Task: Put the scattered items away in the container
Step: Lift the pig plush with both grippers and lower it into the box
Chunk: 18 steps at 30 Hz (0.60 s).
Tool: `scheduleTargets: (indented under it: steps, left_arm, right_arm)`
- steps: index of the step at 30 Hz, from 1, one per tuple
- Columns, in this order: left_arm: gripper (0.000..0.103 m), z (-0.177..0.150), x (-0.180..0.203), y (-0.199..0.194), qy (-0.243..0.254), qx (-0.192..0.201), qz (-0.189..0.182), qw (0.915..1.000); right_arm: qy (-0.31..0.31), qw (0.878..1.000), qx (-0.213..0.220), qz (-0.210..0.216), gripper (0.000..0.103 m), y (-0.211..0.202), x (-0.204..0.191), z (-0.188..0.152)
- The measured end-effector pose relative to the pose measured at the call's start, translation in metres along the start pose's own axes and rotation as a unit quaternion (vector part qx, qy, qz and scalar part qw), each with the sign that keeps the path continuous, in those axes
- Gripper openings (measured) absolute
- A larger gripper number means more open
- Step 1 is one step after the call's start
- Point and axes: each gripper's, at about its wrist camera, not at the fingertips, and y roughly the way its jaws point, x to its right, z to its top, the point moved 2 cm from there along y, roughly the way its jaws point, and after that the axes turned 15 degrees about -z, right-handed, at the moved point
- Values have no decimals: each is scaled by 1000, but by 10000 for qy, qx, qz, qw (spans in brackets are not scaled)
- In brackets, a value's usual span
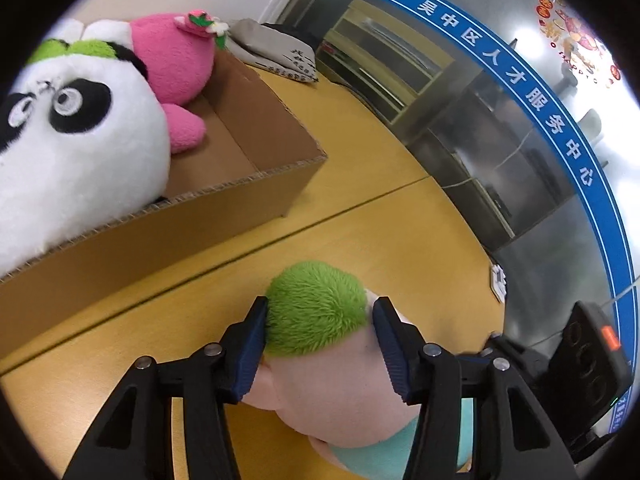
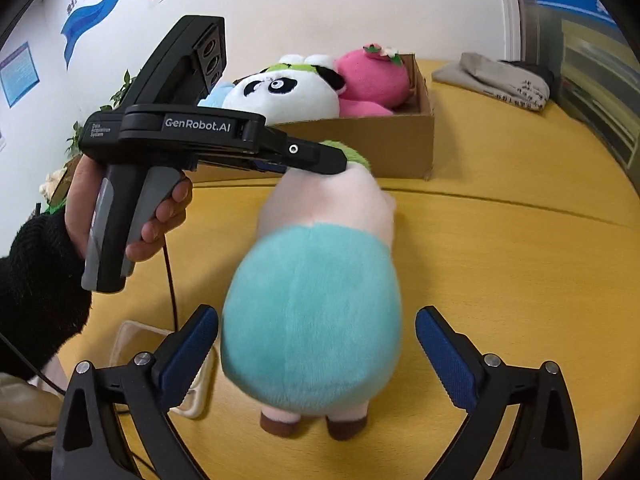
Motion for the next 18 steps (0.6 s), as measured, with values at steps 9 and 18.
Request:
scheduleTargets:
  steps: [9,18]
  left_arm:
    - [44,-3,3,-5,-147,100,-374,9991]
    - [39,36,55,-55,503,558,-217,9969]
  right_arm:
    - [-8,9999,120,-15,80,3,-7,-7]
    - [10,9957,898,222,78,-20,-4,26]
